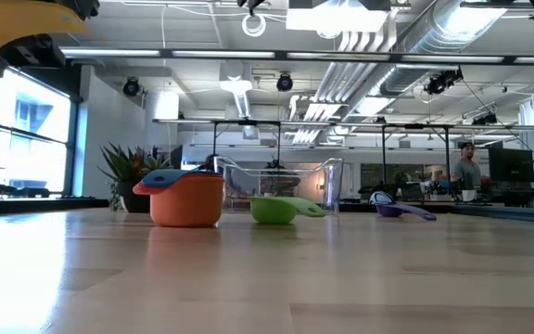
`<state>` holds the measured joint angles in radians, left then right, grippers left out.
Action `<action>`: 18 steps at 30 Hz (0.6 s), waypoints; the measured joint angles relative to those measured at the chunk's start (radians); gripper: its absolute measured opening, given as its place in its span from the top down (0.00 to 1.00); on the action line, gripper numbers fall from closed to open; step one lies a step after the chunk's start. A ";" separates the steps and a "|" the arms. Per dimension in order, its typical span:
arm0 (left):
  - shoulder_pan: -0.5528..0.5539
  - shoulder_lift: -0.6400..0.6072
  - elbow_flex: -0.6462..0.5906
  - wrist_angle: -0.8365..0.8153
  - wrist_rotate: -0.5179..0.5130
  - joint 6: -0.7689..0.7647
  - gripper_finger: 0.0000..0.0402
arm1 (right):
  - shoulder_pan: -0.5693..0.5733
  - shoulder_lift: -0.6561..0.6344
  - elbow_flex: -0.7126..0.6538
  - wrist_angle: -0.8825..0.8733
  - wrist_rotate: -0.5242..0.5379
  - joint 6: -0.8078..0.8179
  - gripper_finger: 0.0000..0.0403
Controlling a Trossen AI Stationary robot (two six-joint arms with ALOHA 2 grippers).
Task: Nest measuring cups in basket
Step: Stack the yellow measuring cup on top of the blue measuring cup
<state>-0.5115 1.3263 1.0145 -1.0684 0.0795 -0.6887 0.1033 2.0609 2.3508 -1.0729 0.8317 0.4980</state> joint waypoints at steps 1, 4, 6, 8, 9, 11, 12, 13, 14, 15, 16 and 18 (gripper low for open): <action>-0.016 0.018 0.000 0.008 0.000 -0.015 0.99 | -0.005 0.000 0.000 0.000 -0.019 -0.001 0.80; -0.055 0.070 0.000 0.044 0.000 -0.058 0.99 | -0.015 0.000 0.000 0.000 -0.074 -0.006 0.80; -0.076 0.105 0.000 0.062 0.000 -0.085 0.99 | -0.018 0.000 0.000 -0.001 -0.098 -0.013 0.80; -0.093 0.138 0.000 0.094 0.000 -0.100 0.99 | -0.019 0.000 0.000 -0.001 -0.111 -0.044 0.80; -0.099 0.153 0.000 0.103 0.000 -0.108 0.99 | -0.019 0.000 0.000 -0.001 -0.111 -0.060 0.80; -0.109 0.181 0.000 0.118 0.000 -0.121 0.99 | -0.018 0.000 0.000 -0.001 -0.111 -0.091 0.80; -0.111 0.196 0.000 0.132 0.000 -0.125 0.99 | -0.018 0.000 0.000 -0.001 -0.111 -0.096 0.80; -0.113 0.209 0.000 0.146 0.001 -0.131 0.99 | -0.018 0.000 0.000 -0.001 -0.111 -0.099 0.80; -0.112 0.221 0.000 0.158 0.002 -0.140 0.98 | -0.018 0.000 0.000 -0.001 -0.111 -0.104 0.80; -0.112 0.233 0.000 0.169 0.002 -0.145 0.98 | -0.018 0.000 0.000 -0.002 -0.111 -0.106 0.80; -0.112 0.242 0.000 0.182 0.002 -0.146 0.97 | -0.018 0.000 0.000 -0.002 -0.112 -0.106 0.80; -0.110 0.260 0.000 0.208 0.003 -0.148 0.97 | -0.018 0.000 0.000 -0.002 -0.112 -0.106 0.80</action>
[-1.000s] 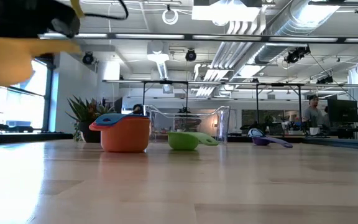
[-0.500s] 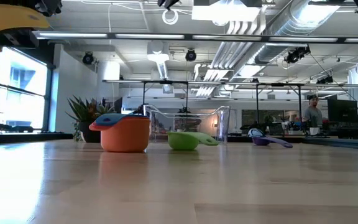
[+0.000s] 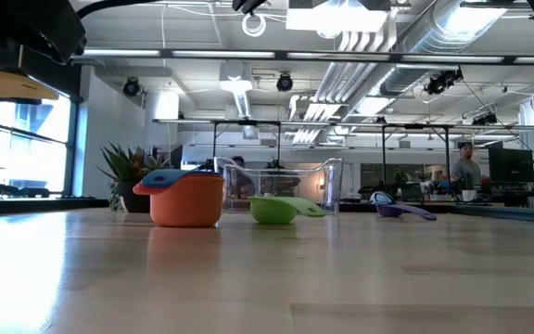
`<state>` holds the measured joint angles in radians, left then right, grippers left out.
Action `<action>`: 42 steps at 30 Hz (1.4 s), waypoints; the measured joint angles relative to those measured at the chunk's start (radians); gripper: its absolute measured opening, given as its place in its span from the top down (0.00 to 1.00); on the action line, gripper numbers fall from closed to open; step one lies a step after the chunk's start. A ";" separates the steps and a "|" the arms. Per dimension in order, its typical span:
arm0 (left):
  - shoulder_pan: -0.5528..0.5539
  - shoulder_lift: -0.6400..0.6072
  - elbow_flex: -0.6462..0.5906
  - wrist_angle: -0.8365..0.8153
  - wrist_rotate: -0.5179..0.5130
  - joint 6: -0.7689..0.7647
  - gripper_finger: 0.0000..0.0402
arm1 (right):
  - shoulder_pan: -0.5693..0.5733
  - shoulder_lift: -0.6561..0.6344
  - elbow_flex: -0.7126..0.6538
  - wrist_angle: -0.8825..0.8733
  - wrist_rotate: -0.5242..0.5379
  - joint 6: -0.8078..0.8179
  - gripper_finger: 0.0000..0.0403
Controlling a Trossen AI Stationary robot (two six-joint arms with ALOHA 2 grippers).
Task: Nest measuring cups in basket
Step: Stack the yellow measuring cup on top of the blue measuring cup
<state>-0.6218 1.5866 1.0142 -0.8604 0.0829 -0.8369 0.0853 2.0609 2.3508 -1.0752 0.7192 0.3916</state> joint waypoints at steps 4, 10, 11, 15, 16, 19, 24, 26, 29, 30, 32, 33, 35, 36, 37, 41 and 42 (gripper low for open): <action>0.013 0.028 0.000 0.034 0.008 -0.028 0.97 | 0.000 0.000 0.000 0.000 -0.010 0.000 0.80; 0.055 0.083 0.000 0.053 0.026 -0.036 0.98 | 0.000 0.000 0.000 0.000 -0.043 0.000 0.80; 0.062 0.091 0.000 0.052 0.033 -0.036 0.98 | 0.000 0.000 0.000 0.000 -0.044 0.000 0.80; 0.086 0.108 0.000 0.057 0.044 -0.034 0.95 | 0.000 0.000 0.000 0.000 -0.047 0.000 0.80; 0.090 0.112 0.000 0.056 0.046 -0.026 0.95 | 0.000 0.000 0.000 0.000 -0.047 0.000 0.80; 0.107 0.122 0.000 0.073 0.062 -0.017 0.93 | 0.000 0.000 0.000 0.000 -0.047 0.000 0.80; 0.127 0.122 0.000 0.096 0.063 0.002 0.90 | 0.000 0.000 0.000 -0.001 -0.047 -0.007 0.80; 0.133 0.117 0.000 0.102 0.067 0.012 0.89 | 0.000 0.000 0.000 -0.001 -0.047 -0.007 0.80; 0.143 0.116 0.000 0.102 0.103 0.036 0.85 | 0.000 0.000 0.000 -0.002 -0.047 -0.007 0.80; 0.147 0.116 0.000 0.103 0.127 0.044 0.84 | 0.000 0.000 0.000 -0.002 -0.047 -0.007 0.80; 0.157 0.116 0.000 0.103 0.171 0.054 0.81 | 0.000 0.000 0.000 -0.002 -0.047 -0.008 0.80; 0.160 0.116 0.000 0.102 0.184 0.053 0.80 | 0.000 0.000 0.000 -0.002 -0.047 -0.008 0.80; 0.170 0.116 0.000 0.099 0.199 0.041 0.78 | 0.000 0.000 0.000 -0.002 -0.047 -0.008 0.80; 0.173 0.116 0.000 0.095 0.202 0.031 0.77 | 0.000 0.000 0.000 -0.002 -0.046 -0.008 0.80; 0.177 0.116 0.000 0.091 0.205 0.026 0.76 | 0.000 0.000 0.000 -0.002 -0.046 -0.008 0.80; 0.185 0.116 0.000 0.072 0.220 0.011 0.74 | 0.000 0.000 0.000 -0.002 -0.046 -0.017 0.80; 0.185 0.116 0.000 0.063 0.220 0.011 0.74 | 0.000 0.000 0.000 -0.002 -0.046 -0.019 0.80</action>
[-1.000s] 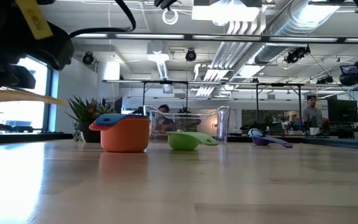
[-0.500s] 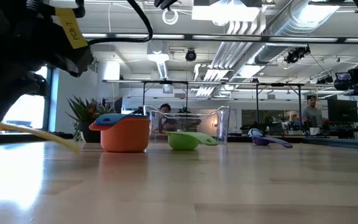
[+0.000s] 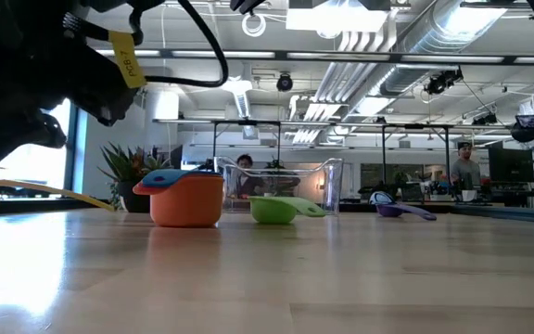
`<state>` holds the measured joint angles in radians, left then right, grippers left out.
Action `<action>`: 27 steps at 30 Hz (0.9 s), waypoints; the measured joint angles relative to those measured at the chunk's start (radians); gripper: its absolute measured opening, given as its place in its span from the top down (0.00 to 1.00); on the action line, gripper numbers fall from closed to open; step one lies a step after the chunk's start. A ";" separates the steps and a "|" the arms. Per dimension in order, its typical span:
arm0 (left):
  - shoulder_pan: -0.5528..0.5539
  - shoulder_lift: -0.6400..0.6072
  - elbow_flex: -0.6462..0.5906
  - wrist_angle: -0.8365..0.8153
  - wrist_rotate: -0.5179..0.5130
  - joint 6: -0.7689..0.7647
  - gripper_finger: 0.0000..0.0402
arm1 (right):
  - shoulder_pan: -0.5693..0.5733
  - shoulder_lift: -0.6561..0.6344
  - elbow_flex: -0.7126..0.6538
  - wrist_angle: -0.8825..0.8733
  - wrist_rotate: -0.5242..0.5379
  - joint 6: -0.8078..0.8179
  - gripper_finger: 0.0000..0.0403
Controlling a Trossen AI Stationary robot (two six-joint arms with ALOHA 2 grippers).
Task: Nest measuring cups in basket
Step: Stack the yellow measuring cup on top of the blue measuring cup
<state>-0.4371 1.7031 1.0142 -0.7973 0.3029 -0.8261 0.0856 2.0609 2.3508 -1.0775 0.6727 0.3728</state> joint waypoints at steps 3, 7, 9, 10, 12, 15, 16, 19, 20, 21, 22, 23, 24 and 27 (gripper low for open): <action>-0.001 -0.005 0.000 -0.037 0.000 0.000 0.74 | 0.000 0.000 0.000 0.000 0.000 0.000 0.80; -0.007 -0.044 0.000 -0.085 -0.034 -0.021 0.74 | 0.000 0.000 0.000 0.000 -0.002 -0.009 0.80; -0.012 -0.080 0.000 -0.113 -0.075 -0.046 0.74 | 0.000 0.000 0.000 0.000 -0.022 -0.014 0.80; -0.014 -0.102 0.000 -0.126 -0.091 -0.057 0.74 | 0.000 0.000 0.000 0.000 -0.031 -0.015 0.80; -0.017 -0.145 0.000 -0.136 -0.109 -0.077 0.74 | 0.000 0.000 0.000 0.000 -0.041 -0.015 0.80; -0.017 -0.215 0.000 -0.133 -0.114 -0.111 0.74 | 0.000 0.000 0.000 0.001 -0.066 -0.014 0.80; -0.017 -0.237 0.000 -0.135 -0.121 -0.125 0.74 | 0.000 0.000 0.000 0.001 -0.079 -0.011 0.80; -0.028 -0.309 0.000 -0.154 -0.176 -0.173 0.74 | 0.000 0.000 0.000 0.013 -0.140 -0.008 0.80; -0.035 -0.333 0.000 -0.160 -0.192 -0.190 0.74 | 0.000 0.000 0.000 0.018 -0.170 -0.007 0.80; -0.042 -0.358 0.000 -0.170 -0.210 -0.208 0.74 | 0.000 0.000 0.000 0.024 -0.203 -0.007 0.80; -0.049 -0.381 0.000 -0.182 -0.226 -0.227 0.74 | 0.002 0.000 0.000 0.036 -0.239 -0.008 0.80; -0.057 -0.403 0.000 -0.190 -0.240 -0.246 0.74 | 0.004 0.000 0.000 0.047 -0.274 -0.008 0.80; -0.064 -0.425 0.000 -0.193 -0.254 -0.261 0.74 | 0.008 0.000 0.000 0.059 -0.308 -0.013 0.80; -0.089 -0.488 0.000 -0.209 -0.295 -0.297 0.74 | 0.023 0.000 0.000 0.107 -0.394 -0.027 0.80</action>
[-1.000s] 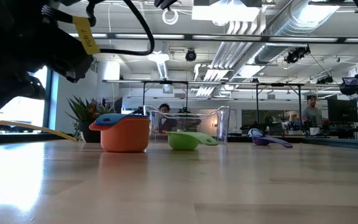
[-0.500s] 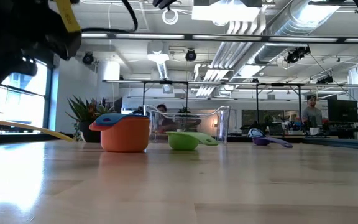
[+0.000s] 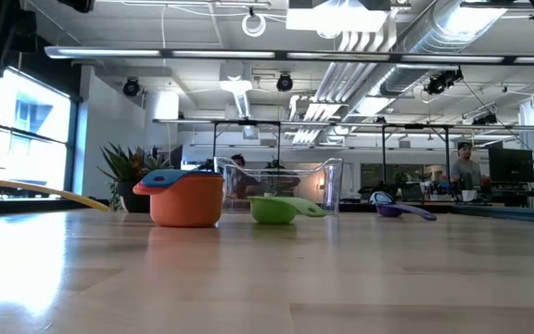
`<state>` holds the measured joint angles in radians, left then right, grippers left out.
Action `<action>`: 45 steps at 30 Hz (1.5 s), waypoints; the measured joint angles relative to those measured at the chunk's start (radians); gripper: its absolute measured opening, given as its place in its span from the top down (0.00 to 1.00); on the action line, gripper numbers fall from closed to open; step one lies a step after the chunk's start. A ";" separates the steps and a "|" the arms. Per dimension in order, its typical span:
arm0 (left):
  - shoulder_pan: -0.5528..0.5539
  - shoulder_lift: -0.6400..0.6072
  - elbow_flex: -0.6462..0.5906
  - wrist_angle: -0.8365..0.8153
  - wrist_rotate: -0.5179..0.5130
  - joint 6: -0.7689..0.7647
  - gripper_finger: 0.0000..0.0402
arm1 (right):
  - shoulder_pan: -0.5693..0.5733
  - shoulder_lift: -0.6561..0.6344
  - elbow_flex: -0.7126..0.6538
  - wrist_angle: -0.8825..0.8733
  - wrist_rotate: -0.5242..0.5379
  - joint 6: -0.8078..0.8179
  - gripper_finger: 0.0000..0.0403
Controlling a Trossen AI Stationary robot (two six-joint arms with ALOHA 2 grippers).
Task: Nest measuring cups in basket
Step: Stack the yellow measuring cup on top of the blue measuring cup
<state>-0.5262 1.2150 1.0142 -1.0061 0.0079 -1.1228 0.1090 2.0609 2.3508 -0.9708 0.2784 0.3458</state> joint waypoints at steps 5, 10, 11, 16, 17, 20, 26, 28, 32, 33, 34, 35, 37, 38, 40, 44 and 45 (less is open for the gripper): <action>-0.034 -0.088 0.000 -0.004 -0.038 -0.002 0.74 | 0.038 0.002 0.000 0.094 -0.103 -0.054 0.80; -0.046 -0.169 0.000 -0.042 -0.107 0.006 0.74 | 0.082 0.027 0.000 0.189 -0.153 -0.119 0.80; -0.046 -0.185 0.000 -0.051 -0.117 0.012 0.74 | 0.091 0.032 -0.001 0.191 -0.153 -0.132 0.80; -0.045 -0.268 0.000 -0.064 -0.169 0.061 0.74 | 0.121 0.054 -0.001 0.267 -0.152 -0.175 0.76; -0.044 -0.283 0.000 -0.064 -0.176 0.071 0.74 | 0.124 0.057 -0.001 0.285 -0.151 -0.173 0.74; -0.044 -0.320 0.000 -0.063 -0.196 0.093 0.74 | 0.126 0.077 -0.001 0.333 -0.142 -0.173 0.69; -0.044 -0.370 0.000 -0.062 -0.213 0.128 0.74 | 0.127 0.154 -0.001 0.431 -0.162 -0.260 0.64; -0.044 -0.381 0.000 -0.064 -0.214 0.132 0.74 | 0.128 0.182 -0.001 0.438 -0.177 -0.263 0.64; -0.044 -0.399 0.000 -0.066 -0.214 0.152 0.74 | 0.127 0.239 -0.001 0.464 -0.186 -0.268 0.66; -0.044 -0.403 0.000 -0.067 -0.214 0.159 0.74 | 0.127 0.253 0.000 0.480 -0.195 -0.269 0.66; -0.044 -0.406 0.000 -0.067 -0.214 0.164 0.74 | 0.127 0.268 0.000 0.477 -0.207 -0.269 0.67; -0.044 -0.409 0.000 -0.067 -0.214 0.165 0.74 | 0.127 0.286 0.000 0.490 -0.218 -0.268 0.67; -0.044 -0.412 0.000 -0.067 -0.224 0.167 0.74 | 0.127 0.316 0.000 0.500 -0.236 -0.267 0.68; -0.044 -0.414 0.000 -0.069 -0.228 0.169 0.74 | 0.127 0.331 0.000 0.508 -0.245 -0.267 0.68; -0.044 -0.419 0.000 -0.068 -0.230 0.179 0.74 | 0.127 0.359 0.000 0.516 -0.263 -0.262 0.68; -0.044 -0.423 0.000 -0.068 -0.231 0.183 0.74 | 0.127 0.404 0.000 0.526 -0.291 -0.233 0.68; -0.044 -0.425 0.000 -0.069 -0.232 0.183 0.74 | 0.127 0.413 0.000 0.526 -0.301 -0.233 0.68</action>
<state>-0.5697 0.7901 1.0138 -1.0748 -0.2237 -0.9401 0.2359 2.4740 2.3508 -0.4445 -0.0225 0.1131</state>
